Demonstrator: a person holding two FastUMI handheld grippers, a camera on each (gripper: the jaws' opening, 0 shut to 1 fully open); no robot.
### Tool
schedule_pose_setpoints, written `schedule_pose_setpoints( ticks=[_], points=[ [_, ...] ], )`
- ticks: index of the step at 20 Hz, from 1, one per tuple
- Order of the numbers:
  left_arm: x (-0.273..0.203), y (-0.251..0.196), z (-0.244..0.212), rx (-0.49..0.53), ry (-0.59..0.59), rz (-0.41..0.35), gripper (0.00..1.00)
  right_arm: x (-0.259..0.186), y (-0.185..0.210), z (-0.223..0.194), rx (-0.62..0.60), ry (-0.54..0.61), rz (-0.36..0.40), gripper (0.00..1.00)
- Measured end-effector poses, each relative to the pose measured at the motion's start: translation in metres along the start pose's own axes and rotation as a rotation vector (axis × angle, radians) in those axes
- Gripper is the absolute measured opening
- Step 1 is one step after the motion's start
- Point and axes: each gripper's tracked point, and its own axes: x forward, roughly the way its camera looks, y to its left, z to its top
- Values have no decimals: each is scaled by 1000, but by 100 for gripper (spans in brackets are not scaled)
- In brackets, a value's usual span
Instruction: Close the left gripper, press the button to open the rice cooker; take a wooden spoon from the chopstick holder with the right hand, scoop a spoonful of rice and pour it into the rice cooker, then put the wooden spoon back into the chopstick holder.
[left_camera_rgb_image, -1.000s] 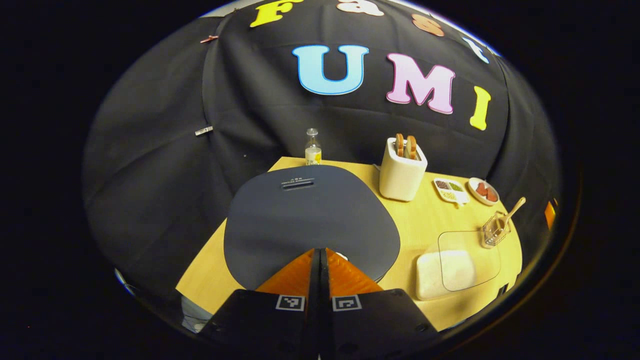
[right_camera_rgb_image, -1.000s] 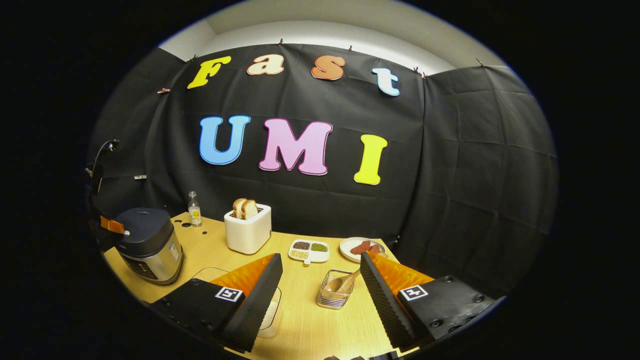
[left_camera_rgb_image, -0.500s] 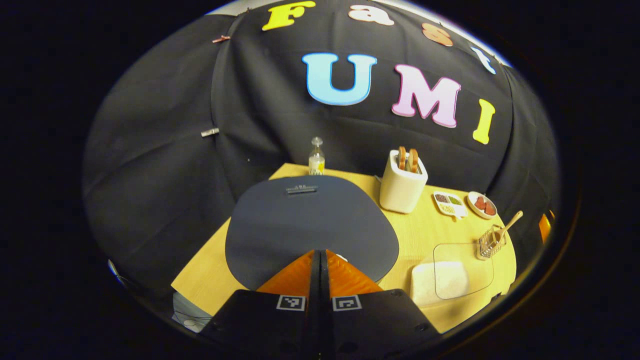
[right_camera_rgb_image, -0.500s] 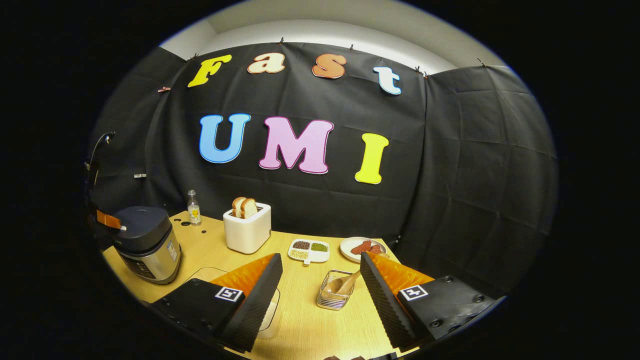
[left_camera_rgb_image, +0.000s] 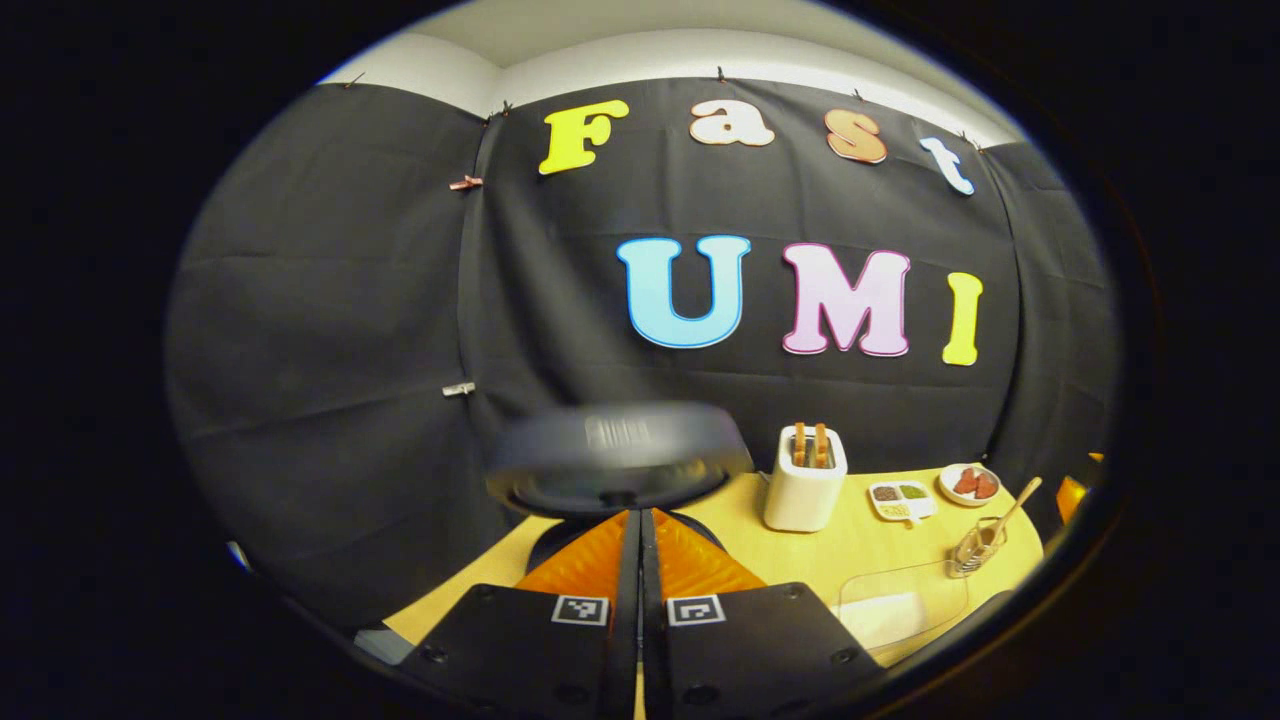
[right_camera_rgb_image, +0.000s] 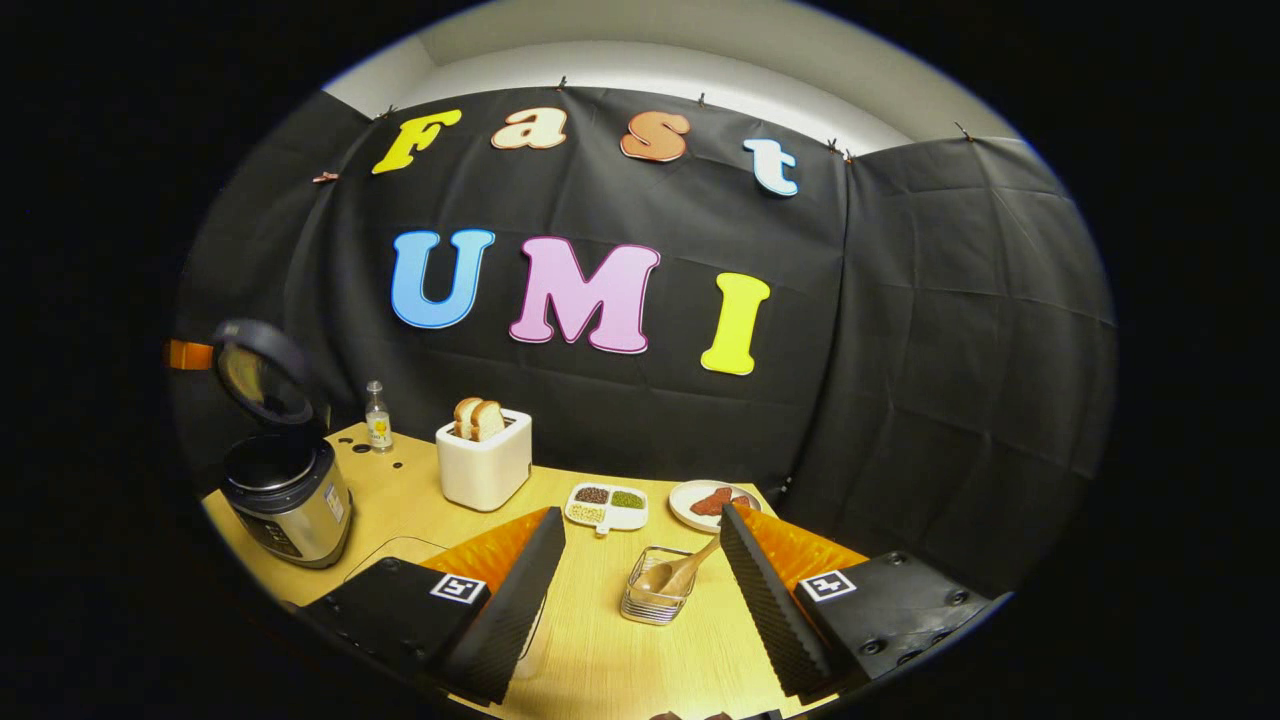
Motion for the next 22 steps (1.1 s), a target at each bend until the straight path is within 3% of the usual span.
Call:
schedule_pose_setpoints(
  ticks=[3,4,5,7,8,9,10,11,14,22],
  points=[
    [-6,-15,-24,-80,51,-64,11,6,-10,-5,7,13,-13,98],
    [-8,-14,-33,-93,66,-67,22,9,-13,-8,19,23,-14,98],
    [-10,-14,-37,-105,75,-67,25,13,-16,-10,27,33,-17,98],
    [-12,-16,-41,-128,82,-71,25,21,-24,-16,37,52,-29,98],
    [-13,-16,-42,-134,86,-70,42,24,-27,-20,37,61,-32,98],
    [-15,-17,-44,-139,86,-74,39,28,-29,-24,34,73,-31,98],
    [-17,-19,-44,-140,82,-80,48,32,-32,-29,36,88,-35,98],
    [-18,-21,-44,-136,76,-81,48,36,-36,-32,46,100,-38,98],
    [-23,-20,-52,-84,72,-48,97,51,-45,-51,93,163,-53,98],
    [-28,-55,-69,-90,130,-26,96,120,-81,-128,173,333,-67,98]
  ],
)
